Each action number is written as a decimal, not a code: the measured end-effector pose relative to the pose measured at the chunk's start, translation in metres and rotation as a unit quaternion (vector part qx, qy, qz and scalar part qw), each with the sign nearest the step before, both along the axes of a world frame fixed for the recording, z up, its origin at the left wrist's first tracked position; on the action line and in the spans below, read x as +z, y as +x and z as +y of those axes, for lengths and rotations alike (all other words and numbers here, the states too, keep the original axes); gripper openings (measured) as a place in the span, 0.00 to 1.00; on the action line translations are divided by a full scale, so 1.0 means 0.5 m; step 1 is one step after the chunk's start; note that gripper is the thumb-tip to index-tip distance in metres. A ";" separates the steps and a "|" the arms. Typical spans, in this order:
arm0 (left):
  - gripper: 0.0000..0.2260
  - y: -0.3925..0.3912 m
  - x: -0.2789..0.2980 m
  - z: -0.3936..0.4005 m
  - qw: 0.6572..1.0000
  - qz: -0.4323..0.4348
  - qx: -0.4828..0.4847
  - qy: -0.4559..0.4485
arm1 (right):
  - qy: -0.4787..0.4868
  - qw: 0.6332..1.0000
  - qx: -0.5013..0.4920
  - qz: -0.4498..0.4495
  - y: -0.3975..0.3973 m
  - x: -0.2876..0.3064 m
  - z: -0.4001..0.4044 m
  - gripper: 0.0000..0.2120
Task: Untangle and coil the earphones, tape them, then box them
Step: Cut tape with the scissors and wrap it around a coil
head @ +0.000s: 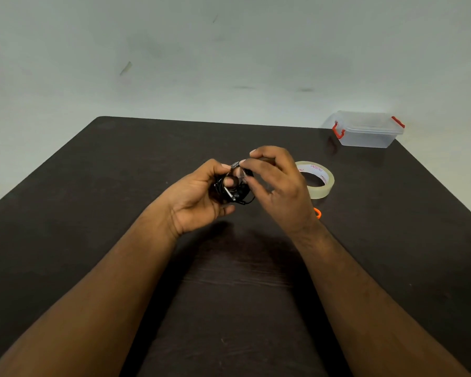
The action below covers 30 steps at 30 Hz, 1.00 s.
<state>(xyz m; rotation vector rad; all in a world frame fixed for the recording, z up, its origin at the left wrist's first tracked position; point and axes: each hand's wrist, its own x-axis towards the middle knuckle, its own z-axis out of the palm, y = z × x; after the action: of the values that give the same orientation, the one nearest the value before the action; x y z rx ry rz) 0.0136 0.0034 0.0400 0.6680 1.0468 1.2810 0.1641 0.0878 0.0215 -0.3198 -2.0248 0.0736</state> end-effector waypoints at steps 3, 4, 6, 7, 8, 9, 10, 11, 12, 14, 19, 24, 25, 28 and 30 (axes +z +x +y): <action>0.07 -0.004 -0.001 0.002 1.000 0.005 0.009 0.003 | -0.007 1.000 0.016 0.007 0.003 -0.001 0.005 0.11; 0.07 -0.004 0.000 0.002 1.000 0.008 0.014 0.003 | -0.011 1.000 0.020 0.009 0.004 -0.001 0.006 0.12; 0.07 -0.004 0.001 0.001 1.000 0.012 0.023 0.002 | -0.020 0.999 0.025 0.011 0.004 -0.004 0.006 0.13; 0.07 -0.004 0.001 0.001 1.000 0.012 0.025 0.002 | -0.023 0.999 0.027 0.015 0.004 -0.005 0.005 0.13; 0.06 -0.005 0.001 0.001 1.000 0.010 0.024 0.002 | -0.023 0.999 0.029 0.021 0.002 -0.006 0.004 0.13; 0.06 -0.005 0.001 0.001 1.000 0.010 0.023 0.002 | -0.022 0.999 0.030 0.031 0.002 -0.006 0.004 0.11; 0.06 -0.006 0.001 0.001 1.000 0.014 0.022 0.002 | -0.020 0.999 0.030 0.040 0.002 -0.006 0.005 0.09; 0.06 -0.005 0.001 0.001 0.999 0.027 0.026 0.002 | -0.016 0.999 0.028 0.044 0.002 -0.007 0.006 0.08; 0.06 -0.004 0.000 0.002 0.998 0.047 0.034 0.001 | -0.009 0.999 0.023 0.043 0.002 -0.007 0.007 0.06; 0.08 0.001 -0.002 0.004 0.992 0.101 0.073 -0.001 | 0.006 0.999 0.006 0.032 0.003 -0.008 0.008 0.05; 0.06 0.018 -0.004 0.005 0.948 0.263 0.156 0.090 | 0.032 0.999 -0.035 -0.021 0.010 -0.006 0.009 0.03; 0.07 0.001 0.001 -0.003 0.943 0.300 0.105 0.103 | 0.013 0.998 -0.026 -0.047 0.012 -0.007 0.007 0.04; 0.07 -0.005 0.001 -0.004 0.943 0.303 0.099 0.096 | 0.003 0.998 -0.027 -0.051 0.011 -0.009 0.007 0.05; 0.07 -0.018 0.001 -0.006 0.938 0.323 0.085 0.094 | -0.049 0.997 -0.034 -0.056 0.008 -0.010 0.005 0.07; 0.07 -0.023 0.004 -0.008 0.922 0.367 0.069 0.102 | -0.096 0.994 -0.029 -0.047 0.007 -0.010 0.003 0.08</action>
<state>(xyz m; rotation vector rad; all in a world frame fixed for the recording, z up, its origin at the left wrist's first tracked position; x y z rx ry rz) 0.0023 -0.0007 0.0419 1.3157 1.5964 1.2963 0.1674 0.0894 0.0166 -0.5121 -2.1041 0.2204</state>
